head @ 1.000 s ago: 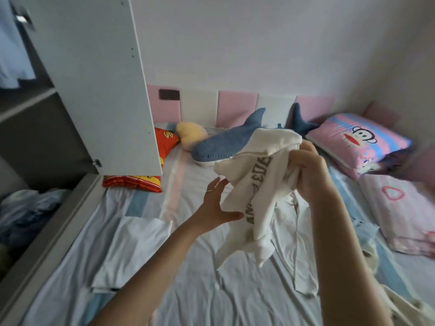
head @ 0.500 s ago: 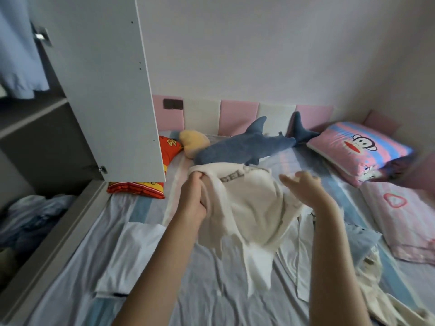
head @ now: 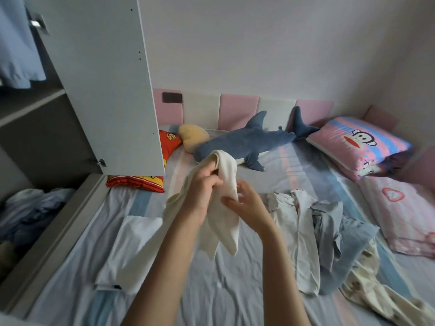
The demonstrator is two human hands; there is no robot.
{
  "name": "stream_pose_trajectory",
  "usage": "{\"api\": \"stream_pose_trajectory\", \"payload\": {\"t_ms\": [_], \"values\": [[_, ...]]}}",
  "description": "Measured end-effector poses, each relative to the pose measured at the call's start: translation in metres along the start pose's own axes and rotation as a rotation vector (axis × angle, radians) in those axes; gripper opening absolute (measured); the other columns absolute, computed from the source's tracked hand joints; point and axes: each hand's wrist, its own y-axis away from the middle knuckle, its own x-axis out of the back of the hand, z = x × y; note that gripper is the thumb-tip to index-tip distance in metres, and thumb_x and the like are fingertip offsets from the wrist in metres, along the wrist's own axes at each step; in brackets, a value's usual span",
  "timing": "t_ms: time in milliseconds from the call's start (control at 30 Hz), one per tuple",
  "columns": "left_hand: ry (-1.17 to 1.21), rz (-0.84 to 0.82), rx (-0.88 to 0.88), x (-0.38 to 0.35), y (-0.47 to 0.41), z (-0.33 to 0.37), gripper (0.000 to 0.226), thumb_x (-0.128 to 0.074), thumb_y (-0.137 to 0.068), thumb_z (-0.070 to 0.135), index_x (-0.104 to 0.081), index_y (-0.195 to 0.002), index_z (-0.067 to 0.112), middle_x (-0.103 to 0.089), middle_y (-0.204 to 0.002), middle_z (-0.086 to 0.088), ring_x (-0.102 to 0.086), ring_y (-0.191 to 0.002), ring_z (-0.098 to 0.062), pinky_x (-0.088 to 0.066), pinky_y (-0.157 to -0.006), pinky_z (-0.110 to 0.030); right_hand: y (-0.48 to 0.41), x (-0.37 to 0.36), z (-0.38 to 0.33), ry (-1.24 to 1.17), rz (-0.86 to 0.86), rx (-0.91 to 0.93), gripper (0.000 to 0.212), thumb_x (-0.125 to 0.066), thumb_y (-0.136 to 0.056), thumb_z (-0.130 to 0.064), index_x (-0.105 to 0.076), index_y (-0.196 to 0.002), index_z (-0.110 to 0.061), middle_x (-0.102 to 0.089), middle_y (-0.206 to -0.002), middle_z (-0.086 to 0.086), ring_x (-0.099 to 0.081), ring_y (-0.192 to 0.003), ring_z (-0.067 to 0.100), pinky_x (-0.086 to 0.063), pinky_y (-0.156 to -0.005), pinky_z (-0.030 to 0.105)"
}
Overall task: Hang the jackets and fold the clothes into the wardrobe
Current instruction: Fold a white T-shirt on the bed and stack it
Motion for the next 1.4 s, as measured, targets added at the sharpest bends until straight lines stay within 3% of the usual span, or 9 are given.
{"api": "stream_pose_trajectory", "payload": {"t_ms": [133, 267, 534, 634, 734, 901, 1034, 1201, 1401], "values": [[-0.408, 0.228, -0.203, 0.019, 0.001, -0.008, 0.043, -0.054, -0.082, -0.003, -0.063, -0.120, 0.014, -0.069, -0.111, -0.005, -0.063, -0.106, -0.020, -0.049, -0.095, -0.033, 0.001, -0.010, -0.007, 0.061, 0.307, 0.093, 0.016, -0.045, -0.074, -0.018, -0.044, -0.065, -0.005, -0.037, -0.060, -0.003, -0.032, -0.055, 0.005, -0.026, -0.050, 0.027], [-0.726, 0.386, -0.448, 0.053, 0.004, -0.013, 0.021, -0.075, -0.074, 0.003, -0.064, -0.092, 0.002, -0.061, -0.084, 0.000, -0.058, -0.078, -0.016, -0.041, -0.070, -0.007, 0.003, 0.010, -0.020, -0.348, 0.538, -0.001, 0.023, -0.038, -0.071, -0.022, -0.047, -0.071, -0.001, -0.035, -0.070, 0.006, -0.030, -0.065, 0.014, -0.026, -0.055, 0.028], [-0.864, 0.560, -0.573, 0.057, 0.002, -0.021, 0.039, -0.072, -0.062, 0.043, -0.067, -0.068, 0.005, -0.047, -0.084, -0.003, -0.044, -0.078, -0.021, -0.036, -0.066, -0.030, 0.002, 0.012, -0.021, -0.568, 0.408, -0.027, 0.024, -0.048, -0.071, -0.027, -0.047, -0.076, -0.004, -0.036, -0.071, 0.010, -0.033, -0.067, 0.025, -0.030, -0.055, 0.030], [-0.671, 0.402, -0.471, 0.061, 0.005, -0.014, 0.026, -0.068, -0.063, 0.041, -0.064, -0.065, 0.015, -0.061, -0.107, 0.007, -0.049, -0.101, -0.012, -0.039, -0.080, -0.023, 0.004, 0.020, -0.021, -0.484, 0.344, 0.045, 0.022, -0.065, -0.076, -0.035, -0.052, -0.090, -0.024, -0.055, -0.079, 0.000, -0.051, -0.068, 0.014, -0.042, -0.058, 0.027], [-0.419, 0.289, -0.321, 0.053, 0.010, -0.011, 0.026, -0.068, -0.066, 0.022, -0.043, -0.056, 0.025, -0.045, -0.056, 0.018, -0.040, -0.058, -0.001, -0.034, -0.057, -0.016, 0.002, 0.026, -0.017, -0.308, 0.225, 0.131, 0.058, -0.077, -0.077, -0.022, -0.039, -0.118, -0.035, -0.055, -0.117, 0.016, -0.061, -0.089, 0.020, -0.056, -0.077, 0.035], [-0.406, 0.273, -0.374, 0.032, 0.009, -0.003, 0.044, -0.072, -0.068, 0.012, -0.030, -0.055, 0.022, -0.032, -0.048, 0.012, -0.028, -0.050, -0.004, -0.024, -0.048, -0.012, -0.006, 0.010, -0.019, 0.433, 0.280, 0.207, 0.056, -0.081, -0.070, -0.031, -0.054, -0.119, -0.033, -0.032, -0.131, 0.004, -0.029, -0.126, 0.017, -0.029, -0.105, 0.035], [-0.475, 0.189, -0.375, 0.025, 0.005, -0.001, 0.033, -0.074, -0.067, 0.016, -0.044, -0.057, 0.016, -0.037, -0.051, 0.011, -0.033, -0.052, -0.003, -0.028, -0.050, -0.011, -0.006, -0.005, -0.027, 0.065, 0.174, 0.355, 0.008, -0.072, -0.080, -0.011, -0.068, -0.086, -0.015, -0.066, -0.083, -0.011, -0.056, -0.078, 0.003, -0.043, -0.071, 0.021], [-0.256, 0.046, -0.213, 0.053, 0.010, 0.017, 0.019, -0.068, -0.082, 0.000, -0.071, -0.087, 0.017, -0.073, -0.080, 0.008, -0.064, -0.066, -0.005, -0.048, -0.063, -0.014, 0.008, 0.028, -0.034, -0.093, 0.128, 0.263, 0.029, -0.057, -0.087, 0.009, -0.062, -0.079, -0.018, -0.060, -0.057, -0.013, -0.048, -0.050, -0.003, -0.036, -0.048, 0.011], [-0.267, -0.196, -0.170, 0.051, 0.008, 0.020, 0.035, -0.080, -0.071, 0.025, -0.064, -0.103, 0.027, -0.067, -0.106, 0.006, -0.063, -0.097, -0.007, -0.052, -0.082, -0.021, 0.010, 0.012, -0.052, -0.028, 0.060, 0.342, 0.032, -0.061, -0.081, 0.012, -0.068, -0.078, -0.019, -0.065, -0.069, -0.012, -0.057, -0.066, -0.002, -0.044, -0.064, 0.013]]}}
